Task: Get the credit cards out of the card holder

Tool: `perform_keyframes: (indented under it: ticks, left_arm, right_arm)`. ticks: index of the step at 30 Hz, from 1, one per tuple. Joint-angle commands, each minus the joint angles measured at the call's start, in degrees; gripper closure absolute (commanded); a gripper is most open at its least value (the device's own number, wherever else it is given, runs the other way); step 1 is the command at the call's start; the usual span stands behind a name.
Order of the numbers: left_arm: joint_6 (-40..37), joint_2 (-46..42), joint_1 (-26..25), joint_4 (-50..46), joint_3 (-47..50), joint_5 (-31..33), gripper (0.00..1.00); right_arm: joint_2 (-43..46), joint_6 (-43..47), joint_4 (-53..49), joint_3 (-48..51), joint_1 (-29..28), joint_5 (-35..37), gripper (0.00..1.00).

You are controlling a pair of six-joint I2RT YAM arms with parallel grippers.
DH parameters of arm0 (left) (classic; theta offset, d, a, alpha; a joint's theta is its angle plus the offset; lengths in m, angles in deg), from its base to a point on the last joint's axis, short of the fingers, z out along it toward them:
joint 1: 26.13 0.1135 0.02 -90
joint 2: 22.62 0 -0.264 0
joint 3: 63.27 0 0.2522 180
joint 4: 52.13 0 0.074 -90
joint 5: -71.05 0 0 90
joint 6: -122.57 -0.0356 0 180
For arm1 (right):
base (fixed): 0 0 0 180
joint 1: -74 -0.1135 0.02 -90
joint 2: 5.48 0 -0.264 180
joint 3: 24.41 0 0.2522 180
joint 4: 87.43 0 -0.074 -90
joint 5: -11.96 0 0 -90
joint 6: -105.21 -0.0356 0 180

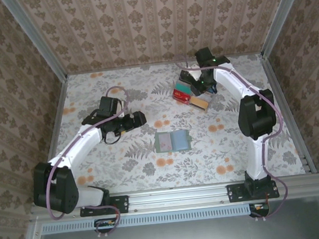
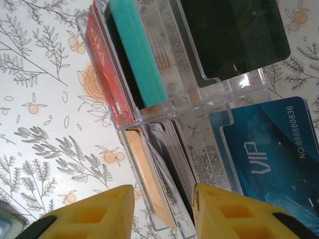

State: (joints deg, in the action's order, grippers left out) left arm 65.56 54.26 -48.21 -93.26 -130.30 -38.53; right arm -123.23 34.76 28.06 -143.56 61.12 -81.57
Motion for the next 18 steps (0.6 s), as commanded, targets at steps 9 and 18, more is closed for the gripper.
perform_keyframes:
  ticks: [9, 18]
  left_arm:
    - [0.58, 0.11, -0.24, 0.39, -0.42, -0.39, 0.00]
    - [0.59, 0.15, -0.18, 0.39, -0.41, -0.42, 0.00]
  right_arm:
    - [-3.96, 2.63, -5.13, -4.38, 0.71, -2.32, 0.72]
    - [-5.36, 3.54, -4.77, -5.36, 0.67, -2.32, 0.83]
